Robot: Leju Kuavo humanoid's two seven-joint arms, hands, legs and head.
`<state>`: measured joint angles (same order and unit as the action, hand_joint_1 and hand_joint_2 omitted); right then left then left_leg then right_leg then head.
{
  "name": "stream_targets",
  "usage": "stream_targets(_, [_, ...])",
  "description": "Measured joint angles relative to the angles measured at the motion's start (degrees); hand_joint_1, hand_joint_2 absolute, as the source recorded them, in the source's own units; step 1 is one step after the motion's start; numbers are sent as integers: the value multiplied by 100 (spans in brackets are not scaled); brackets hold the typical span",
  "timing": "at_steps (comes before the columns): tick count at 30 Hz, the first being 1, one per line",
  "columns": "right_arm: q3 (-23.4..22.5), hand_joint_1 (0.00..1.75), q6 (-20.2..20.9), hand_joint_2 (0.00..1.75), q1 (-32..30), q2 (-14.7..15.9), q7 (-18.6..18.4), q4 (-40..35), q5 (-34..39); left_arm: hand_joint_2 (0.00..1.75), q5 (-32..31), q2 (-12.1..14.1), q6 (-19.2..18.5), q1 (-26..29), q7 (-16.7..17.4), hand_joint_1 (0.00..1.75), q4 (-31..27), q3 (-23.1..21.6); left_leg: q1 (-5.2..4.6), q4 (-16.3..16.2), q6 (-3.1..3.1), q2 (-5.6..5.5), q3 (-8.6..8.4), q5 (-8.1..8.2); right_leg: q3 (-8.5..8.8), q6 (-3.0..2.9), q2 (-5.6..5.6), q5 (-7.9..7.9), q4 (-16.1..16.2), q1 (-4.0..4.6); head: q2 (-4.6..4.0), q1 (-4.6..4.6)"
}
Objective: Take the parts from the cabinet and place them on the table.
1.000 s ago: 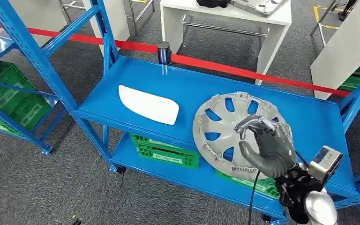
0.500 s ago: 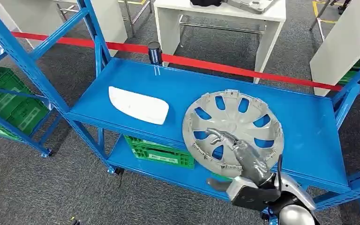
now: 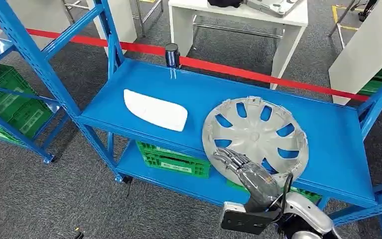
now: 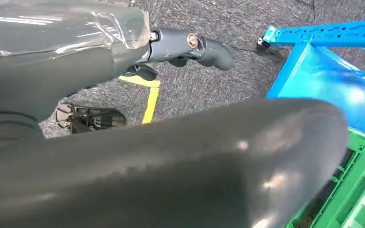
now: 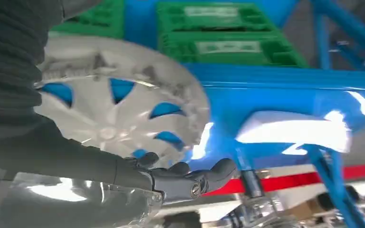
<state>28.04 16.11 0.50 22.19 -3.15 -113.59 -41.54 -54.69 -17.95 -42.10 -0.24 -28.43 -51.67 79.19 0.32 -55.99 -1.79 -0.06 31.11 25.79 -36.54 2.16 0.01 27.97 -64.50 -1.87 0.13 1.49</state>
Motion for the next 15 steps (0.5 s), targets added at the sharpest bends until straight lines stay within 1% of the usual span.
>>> stream_targets(1, [46, 0, -4, 175, 50, 2, -46, 40, -157, 0, -4, 11, 26, -7, -11, 0, 42, 0, 2, -51, 45, -1, 10, 30, 285, 39, -15, -167, 557, -25, 0, -2])
stream_targets(2, [85, 0, -6, 175, 76, 0, -71, 79, -247, 0, -21, 23, 39, -15, -21, 0, 77, -2, -45, -104, 94, -2, 43, 70, 327, -30, -19, -146, 644, 2, 0, 4])
stream_targets(3, [118, 0, -22, 175, 84, -4, -88, 103, -331, 0, -26, 40, 57, -28, -35, 0, 101, -2, -47, -126, 119, -2, 58, 85, 333, -112, -1, -181, 660, -2, 0, 18])
stream_targets(4, [171, 0, -43, 175, 113, -4, -111, 160, -478, 0, -26, 48, 77, -34, -53, 0, 134, -2, -44, -118, 134, 1, 64, 76, 325, -144, 2, -186, 656, 21, 0, 17])
stream_targets(5, [221, 0, -59, 175, 152, -18, -138, 223, -625, 0, -26, 61, 90, -40, -59, 0, 160, -2, -19, -109, 158, 2, 61, 64, 316, -185, 4, -190, 655, 48, 0, 13])
stream_targets(6, [267, 0, -66, 175, 184, -39, -153, 289, -714, 0, -28, 79, 101, -51, -66, 0, 186, -2, -4, -118, 183, 3, 67, 76, 316, -222, 8, -207, 668, 33, 0, 9])
stream_targets(7, [309, 0, -74, 175, 213, -72, -158, 333, -768, 0, -28, 103, 118, -58, -70, 0, 202, -4, 21, -182, 225, 1, 82, 131, 325, -250, 8, -221, 681, -3, 0, 11])
stream_targets(8, [339, 0, -96, 175, 242, -85, -164, 380, -812, 0, -28, 105, 123, -63, -72, 0, 225, -11, 23, -399, 255, 1, 179, 299, 328, -275, 7, -213, 681, -3, 0, 26])
stream_targets(9, [367, 0, -111, 175, 272, -116, -168, 428, -851, 0, -26, 114, 125, -63, -72, 0, 243, -11, 31, -789, 279, 1, 359, 526, 322, -300, 6, -217, 680, 0, 0, 20])
stream_targets(10, [398, 0, -118, 175, 302, -153, -194, 483, -888, 0, -28, 123, 127, -64, -72, 0, 263, -13, 34, -1288, 301, 1, 599, 760, 314, -303, 6, -217, 678, 9, 0, 24])
stream_targets(11, [426, 0, -120, 175, 330, -188, -219, 538, -934, 0, -39, 129, 127, -65, -72, 0, 285, -17, 35, -1734, 313, 1, 813, 919, 310, -304, 6, -217, 677, 16, 0, 22])
stream_targets(12, [468, 0, -120, 175, 357, -236, -245, 612, -989, 0, -44, 142, 129, -65, -72, 0, 308, -20, 35, -1964, 312, 1, 934, 943, 309, -307, 7, -218, 676, 25, 0, 22])
stream_targets(13, [494, 0, -118, 175, 376, -276, -278, 663, -1028, 0, -50, 158, 131, -66, -74, 0, 328, -24, 35, -1882, 301, 1, 904, 827, 313, -313, 9, -223, 676, 32, 0, 22])
stream_targets(14, [510, 0, -111, 175, 398, -319, -313, 700, -1050, 0, -55, 171, 133, -71, -81, 0, 344, -35, 35, -1590, 281, 1, 771, 633, 316, -316, 12, -224, 676, 40, 0, 24])
stream_targets(15, [523, 0, -107, 175, 428, -367, -343, 733, -1057, 0, -61, 182, 133, -76, -92, 0, 361, -53, 33, -1076, 250, 1, 519, 367, 324, -315, 22, -224, 677, 48, 0, 22])
